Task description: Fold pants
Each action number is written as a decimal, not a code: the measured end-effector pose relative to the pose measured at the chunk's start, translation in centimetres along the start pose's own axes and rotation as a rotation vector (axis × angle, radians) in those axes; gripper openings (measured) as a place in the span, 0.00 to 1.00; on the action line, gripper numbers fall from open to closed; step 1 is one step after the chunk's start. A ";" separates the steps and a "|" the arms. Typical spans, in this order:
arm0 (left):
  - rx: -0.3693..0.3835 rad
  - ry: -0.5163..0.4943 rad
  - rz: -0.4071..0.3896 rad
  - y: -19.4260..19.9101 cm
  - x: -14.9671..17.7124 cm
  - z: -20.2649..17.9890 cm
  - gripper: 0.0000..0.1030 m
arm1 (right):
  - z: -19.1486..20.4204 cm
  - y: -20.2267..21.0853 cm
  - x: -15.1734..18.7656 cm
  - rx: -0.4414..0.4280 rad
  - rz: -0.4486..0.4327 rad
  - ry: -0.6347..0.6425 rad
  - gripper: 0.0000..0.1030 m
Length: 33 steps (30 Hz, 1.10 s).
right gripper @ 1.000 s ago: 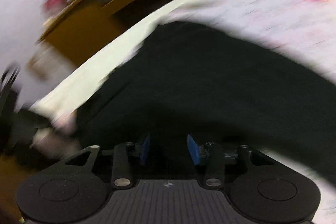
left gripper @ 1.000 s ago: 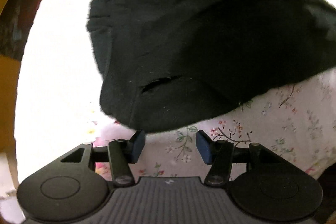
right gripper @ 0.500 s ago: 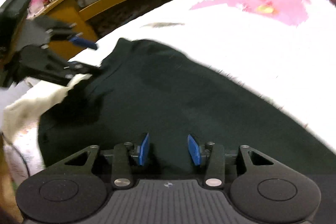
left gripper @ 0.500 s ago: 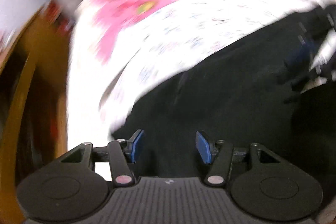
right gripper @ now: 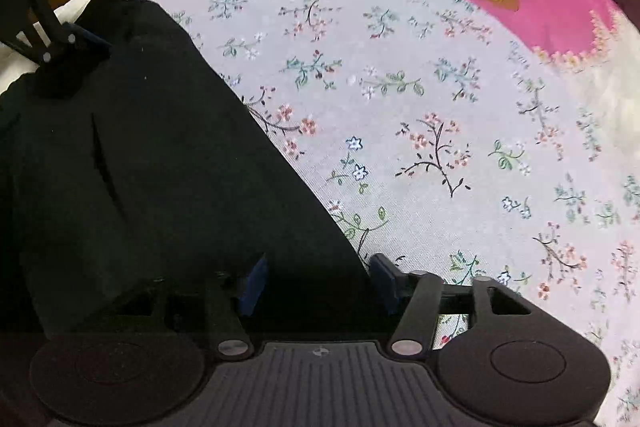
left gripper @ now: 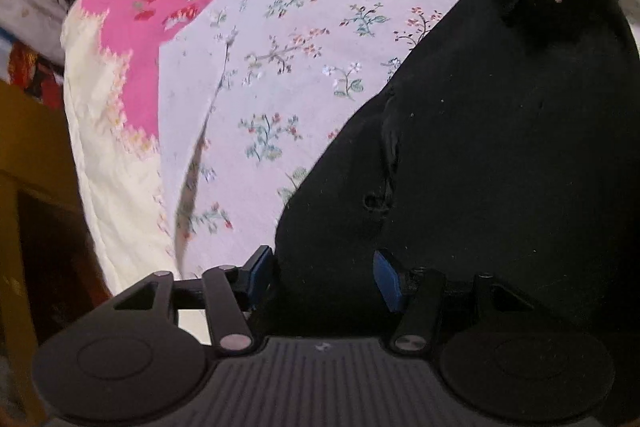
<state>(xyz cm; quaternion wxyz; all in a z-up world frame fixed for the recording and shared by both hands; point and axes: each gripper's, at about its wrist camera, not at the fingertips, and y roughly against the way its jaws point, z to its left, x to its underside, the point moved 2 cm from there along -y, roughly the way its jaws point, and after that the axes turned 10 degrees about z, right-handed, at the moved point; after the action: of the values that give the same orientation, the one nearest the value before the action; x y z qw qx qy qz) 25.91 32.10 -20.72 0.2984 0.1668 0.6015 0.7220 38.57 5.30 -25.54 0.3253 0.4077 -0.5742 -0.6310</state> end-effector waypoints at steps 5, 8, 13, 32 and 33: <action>-0.055 -0.079 0.028 -3.4 -1.2 -1.9 0.78 | 1.8 -0.6 0.1 0.074 -0.005 0.034 0.38; -0.014 -0.040 0.040 -3.6 -1.9 -1.3 0.72 | 1.1 0.1 -0.4 0.053 0.026 -0.034 0.00; 0.005 0.010 0.029 -1.5 -0.5 0.0 0.28 | 2.5 2.3 0.1 0.071 0.015 -0.060 0.00; 0.038 0.066 -0.033 11.4 8.7 -6.7 0.20 | 13.5 15.6 9.5 -0.066 -0.027 -0.144 0.00; 0.047 0.061 -0.023 11.5 9.6 -7.8 0.20 | 14.5 15.4 10.2 -0.085 -0.017 -0.155 0.00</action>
<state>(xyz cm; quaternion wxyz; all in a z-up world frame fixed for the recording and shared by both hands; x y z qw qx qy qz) 11.19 31.02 -12.48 0.2841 0.1450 0.6289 0.7091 20.11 1.02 -11.59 0.2916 0.3483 -0.5671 -0.6871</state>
